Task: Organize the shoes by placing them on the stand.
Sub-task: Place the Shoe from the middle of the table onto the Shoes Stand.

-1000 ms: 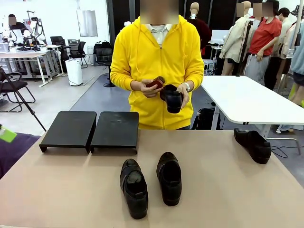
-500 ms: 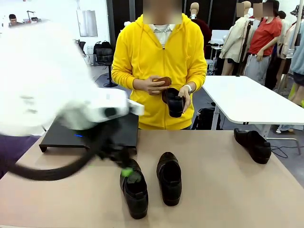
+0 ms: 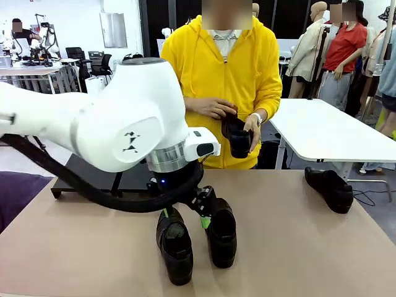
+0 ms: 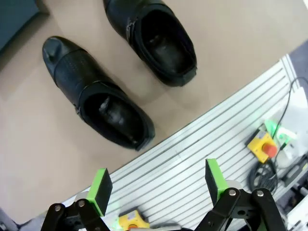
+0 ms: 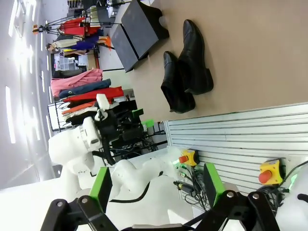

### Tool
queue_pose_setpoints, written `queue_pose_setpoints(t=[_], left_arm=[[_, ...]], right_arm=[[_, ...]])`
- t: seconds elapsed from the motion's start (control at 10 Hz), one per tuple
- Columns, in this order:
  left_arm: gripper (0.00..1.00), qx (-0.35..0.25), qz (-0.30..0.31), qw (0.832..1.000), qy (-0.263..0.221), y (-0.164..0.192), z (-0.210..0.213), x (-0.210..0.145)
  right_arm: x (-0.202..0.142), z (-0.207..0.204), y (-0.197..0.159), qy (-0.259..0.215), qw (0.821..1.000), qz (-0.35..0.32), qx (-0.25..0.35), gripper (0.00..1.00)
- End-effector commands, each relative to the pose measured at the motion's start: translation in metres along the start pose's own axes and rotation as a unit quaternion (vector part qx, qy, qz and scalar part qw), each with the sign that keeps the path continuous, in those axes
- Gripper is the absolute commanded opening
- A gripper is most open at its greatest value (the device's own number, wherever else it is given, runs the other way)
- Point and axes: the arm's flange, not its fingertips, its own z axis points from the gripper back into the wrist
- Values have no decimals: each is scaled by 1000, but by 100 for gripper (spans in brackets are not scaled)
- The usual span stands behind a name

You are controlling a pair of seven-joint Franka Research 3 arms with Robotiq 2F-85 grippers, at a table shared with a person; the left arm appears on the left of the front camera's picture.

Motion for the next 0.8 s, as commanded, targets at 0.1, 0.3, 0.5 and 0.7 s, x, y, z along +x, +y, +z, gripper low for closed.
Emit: queue_pose_setpoints(t=[0.1,0.3,0.5,0.7], left_arm=[[100,0,0,1000,0,0,0,0],[100,-3,168,985,30,7,-45,31],[100,-7,298,955,2,12,-79,51],[100,-4,351,936,14,17,-104,63]], right_arm=[[0,2,2,1,1000,6,7,100],[0,2,2,1,1000,6,7,100],[0,2,2,1,1000,6,7,100],[0,2,2,1,1000,6,7,100]])
